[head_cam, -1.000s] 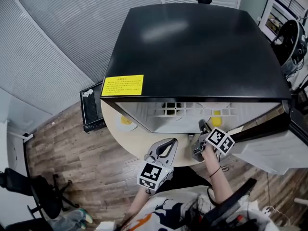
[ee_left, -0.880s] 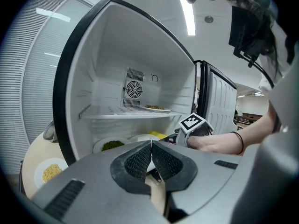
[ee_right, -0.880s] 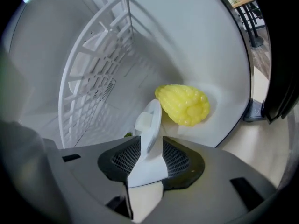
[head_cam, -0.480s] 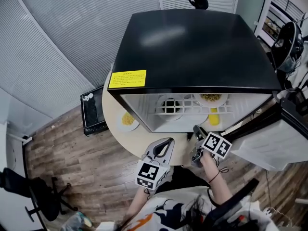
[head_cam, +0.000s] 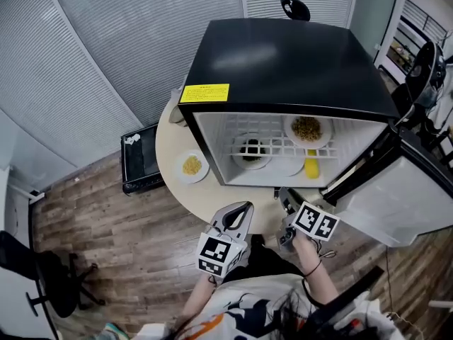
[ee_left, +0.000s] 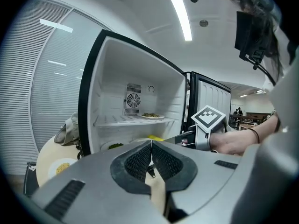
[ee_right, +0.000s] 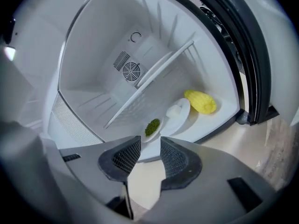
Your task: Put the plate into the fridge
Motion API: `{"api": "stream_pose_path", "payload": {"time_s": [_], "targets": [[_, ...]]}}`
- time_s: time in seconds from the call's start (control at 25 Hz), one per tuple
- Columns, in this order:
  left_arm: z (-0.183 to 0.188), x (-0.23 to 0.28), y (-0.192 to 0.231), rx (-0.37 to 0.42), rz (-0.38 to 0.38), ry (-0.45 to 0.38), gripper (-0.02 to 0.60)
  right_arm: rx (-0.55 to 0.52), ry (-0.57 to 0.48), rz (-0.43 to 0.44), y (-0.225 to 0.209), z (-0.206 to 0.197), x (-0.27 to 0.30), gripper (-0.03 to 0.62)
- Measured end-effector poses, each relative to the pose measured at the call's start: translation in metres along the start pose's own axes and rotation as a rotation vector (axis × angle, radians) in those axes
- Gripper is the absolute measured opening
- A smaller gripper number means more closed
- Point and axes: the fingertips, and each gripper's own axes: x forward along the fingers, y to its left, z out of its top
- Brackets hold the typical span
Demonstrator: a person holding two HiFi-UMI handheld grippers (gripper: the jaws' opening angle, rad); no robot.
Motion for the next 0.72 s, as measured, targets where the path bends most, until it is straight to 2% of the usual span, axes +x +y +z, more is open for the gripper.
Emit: {"api": "stream_pose_path", "payload": {"time_s": [0.24, 0.48, 0.72], "targets": [[-0.005, -0.029, -0.022, 0.001, 0.01, -0.009, 0.013, -0.048, -0.007, 0.058, 0.023, -0.018, -0.039, 0.138], [-0.02, -0.054, -0.047, -0.025, 0.012, -0.009, 0.013, -0.121, -0.007, 0.06, 0.029, -0.041, -0.078, 0.126], [-0.029, -0.066, -0.078, -0.037, -0.017, -0.008, 0.014, -0.156, -0.001, 0.057, 0.027, -0.059, -0.114, 0.12]]}}
